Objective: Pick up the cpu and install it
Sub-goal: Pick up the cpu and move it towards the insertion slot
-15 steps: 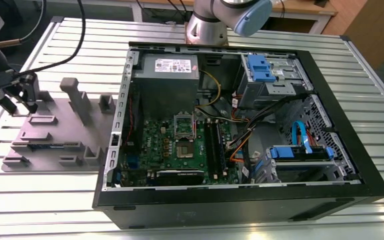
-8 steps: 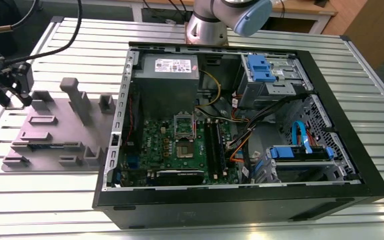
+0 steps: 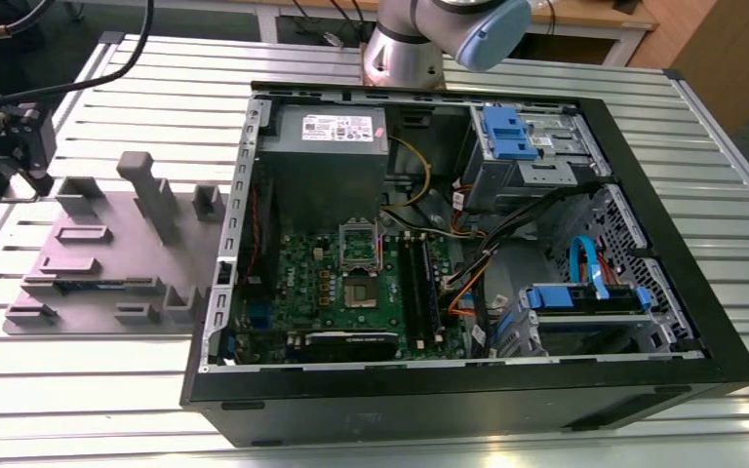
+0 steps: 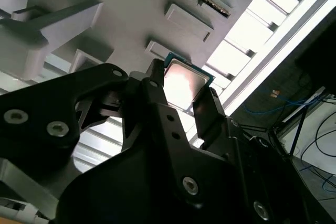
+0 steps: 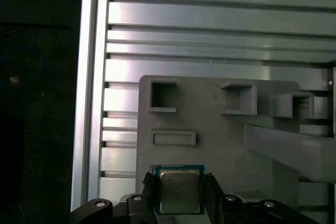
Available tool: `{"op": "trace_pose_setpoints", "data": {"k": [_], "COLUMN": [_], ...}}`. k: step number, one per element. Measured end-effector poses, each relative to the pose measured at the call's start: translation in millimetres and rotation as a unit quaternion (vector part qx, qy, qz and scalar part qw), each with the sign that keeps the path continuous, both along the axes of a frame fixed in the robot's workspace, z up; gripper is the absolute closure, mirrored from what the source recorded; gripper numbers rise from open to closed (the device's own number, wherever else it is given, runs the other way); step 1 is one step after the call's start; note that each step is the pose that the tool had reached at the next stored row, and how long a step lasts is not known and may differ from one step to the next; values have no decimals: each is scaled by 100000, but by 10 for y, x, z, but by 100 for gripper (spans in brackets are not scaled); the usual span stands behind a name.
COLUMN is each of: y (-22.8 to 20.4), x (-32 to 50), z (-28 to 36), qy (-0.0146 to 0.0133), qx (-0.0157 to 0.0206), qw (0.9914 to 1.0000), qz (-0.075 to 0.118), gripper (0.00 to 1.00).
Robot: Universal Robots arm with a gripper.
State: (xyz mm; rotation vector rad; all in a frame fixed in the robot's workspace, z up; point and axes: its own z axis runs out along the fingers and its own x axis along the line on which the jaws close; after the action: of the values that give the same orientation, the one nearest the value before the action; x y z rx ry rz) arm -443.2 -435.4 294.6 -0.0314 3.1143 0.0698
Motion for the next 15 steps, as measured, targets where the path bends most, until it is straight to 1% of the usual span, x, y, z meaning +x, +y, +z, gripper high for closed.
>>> {"op": "trace_pose_setpoints", "data": {"k": [15], "y": [0], "x": [0], "z": [355], "qy": [-1], "qx": [-1], "qw": [100000], "qz": [0], "gripper": [53]}}
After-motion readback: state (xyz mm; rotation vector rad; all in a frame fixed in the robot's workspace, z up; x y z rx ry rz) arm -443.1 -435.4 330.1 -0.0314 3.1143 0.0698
